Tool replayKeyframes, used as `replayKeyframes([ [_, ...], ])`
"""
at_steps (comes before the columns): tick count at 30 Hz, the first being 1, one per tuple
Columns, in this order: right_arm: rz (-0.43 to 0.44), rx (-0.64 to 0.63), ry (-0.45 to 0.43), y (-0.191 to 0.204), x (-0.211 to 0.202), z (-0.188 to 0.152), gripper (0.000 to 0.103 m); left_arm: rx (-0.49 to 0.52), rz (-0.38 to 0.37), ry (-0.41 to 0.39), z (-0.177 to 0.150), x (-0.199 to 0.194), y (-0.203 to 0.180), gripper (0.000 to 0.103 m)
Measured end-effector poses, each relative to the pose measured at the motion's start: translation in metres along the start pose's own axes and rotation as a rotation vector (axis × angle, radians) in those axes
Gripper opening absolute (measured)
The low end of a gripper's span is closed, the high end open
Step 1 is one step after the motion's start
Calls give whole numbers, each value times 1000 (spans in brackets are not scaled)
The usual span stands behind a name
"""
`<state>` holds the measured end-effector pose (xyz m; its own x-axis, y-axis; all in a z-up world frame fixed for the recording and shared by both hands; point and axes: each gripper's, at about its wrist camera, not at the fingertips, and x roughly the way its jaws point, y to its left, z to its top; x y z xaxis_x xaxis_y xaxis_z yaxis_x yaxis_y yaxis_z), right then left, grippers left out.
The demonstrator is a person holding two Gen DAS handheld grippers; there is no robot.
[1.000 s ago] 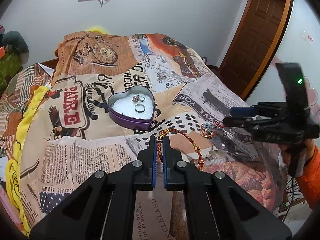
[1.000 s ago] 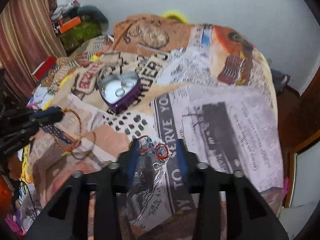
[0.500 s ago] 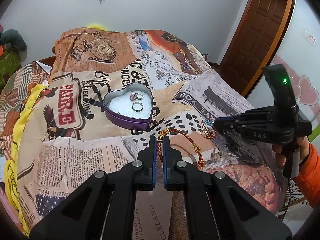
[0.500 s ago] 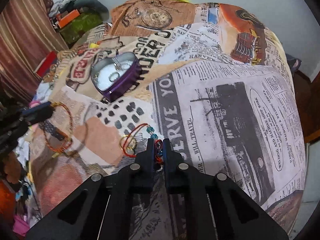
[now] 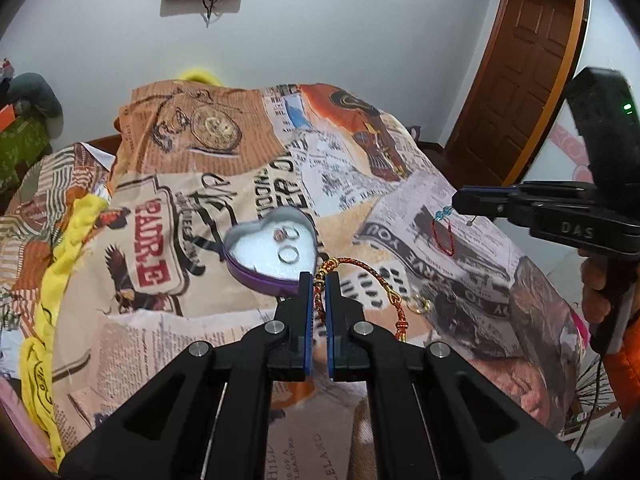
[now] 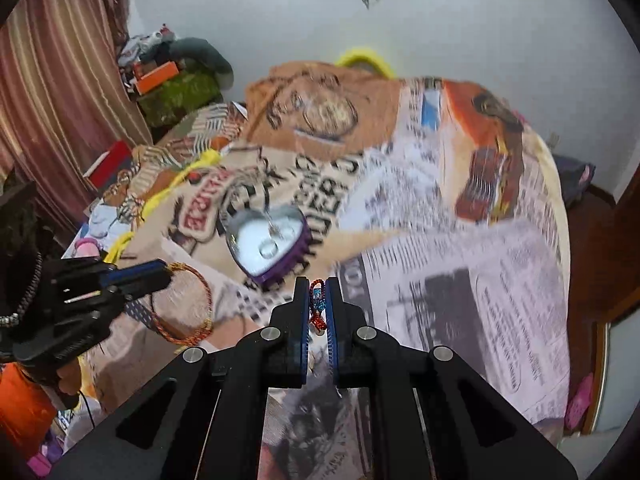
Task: Organize jewelry
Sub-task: 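Carry the gold bracelet and red cord piece over the heart tin and release both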
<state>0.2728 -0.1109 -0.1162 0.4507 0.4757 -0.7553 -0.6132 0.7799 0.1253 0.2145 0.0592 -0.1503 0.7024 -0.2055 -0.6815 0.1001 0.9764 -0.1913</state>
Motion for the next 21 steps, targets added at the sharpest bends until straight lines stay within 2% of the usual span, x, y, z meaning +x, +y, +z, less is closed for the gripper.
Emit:
replayKeyframes([
  [10,17,-55,-53,32,8,31,7,-20,43,-41,29,6,23,3],
  [21,60,-35,0,45,54,51,7,-53,64,-9,39,43,55,3],
])
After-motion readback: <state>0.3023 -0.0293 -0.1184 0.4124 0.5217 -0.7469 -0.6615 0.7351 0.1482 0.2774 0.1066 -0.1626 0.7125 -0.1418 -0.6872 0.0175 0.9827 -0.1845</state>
